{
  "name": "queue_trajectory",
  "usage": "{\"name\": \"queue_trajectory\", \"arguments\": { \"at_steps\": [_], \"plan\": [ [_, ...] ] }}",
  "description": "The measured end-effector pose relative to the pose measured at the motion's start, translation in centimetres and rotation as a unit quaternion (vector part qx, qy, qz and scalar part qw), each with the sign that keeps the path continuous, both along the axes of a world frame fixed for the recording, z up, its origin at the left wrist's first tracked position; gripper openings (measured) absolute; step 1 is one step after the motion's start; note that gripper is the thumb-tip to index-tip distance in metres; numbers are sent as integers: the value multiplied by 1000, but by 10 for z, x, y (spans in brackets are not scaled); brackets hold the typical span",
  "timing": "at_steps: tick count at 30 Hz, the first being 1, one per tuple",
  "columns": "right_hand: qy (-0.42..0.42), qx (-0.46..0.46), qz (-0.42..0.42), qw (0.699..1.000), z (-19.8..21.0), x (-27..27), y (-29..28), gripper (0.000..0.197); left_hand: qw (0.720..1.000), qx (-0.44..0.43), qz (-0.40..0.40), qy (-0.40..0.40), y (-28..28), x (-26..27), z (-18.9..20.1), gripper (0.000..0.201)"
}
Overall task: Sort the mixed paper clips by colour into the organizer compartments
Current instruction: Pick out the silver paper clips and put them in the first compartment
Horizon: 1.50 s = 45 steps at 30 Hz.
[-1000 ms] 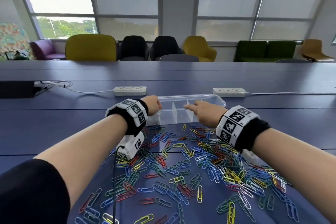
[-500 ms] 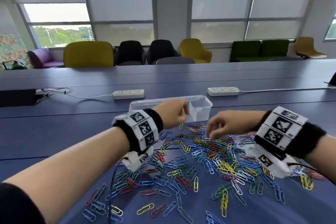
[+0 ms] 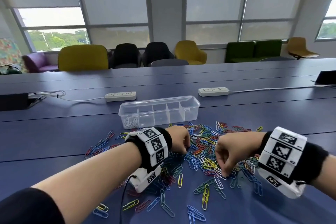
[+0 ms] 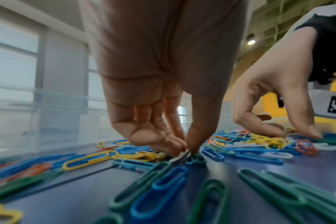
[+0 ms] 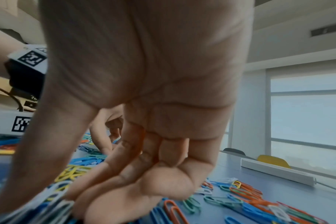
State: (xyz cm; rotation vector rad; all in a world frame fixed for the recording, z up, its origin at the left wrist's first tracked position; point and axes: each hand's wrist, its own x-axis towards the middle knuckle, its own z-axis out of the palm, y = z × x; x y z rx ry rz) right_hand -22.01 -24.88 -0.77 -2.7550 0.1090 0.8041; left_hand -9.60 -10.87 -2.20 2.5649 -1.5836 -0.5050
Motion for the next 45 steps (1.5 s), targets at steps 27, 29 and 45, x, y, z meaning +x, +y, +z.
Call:
{"name": "queue_trajectory", "arguments": {
  "at_steps": [27,29,45],
  "plan": [
    [-97,170,-117,974,-1,-4,-10,10,946,-99,125,282,22,-3,19,19],
    [-74,201,-135,967,-2,-6,-12,13,921,-82,125,359,21,-11,23,29],
    [-101,62,-32,992,-9,-19,-7,26,982,18,-188,31,-6,-68,1,19]
  ]
}}
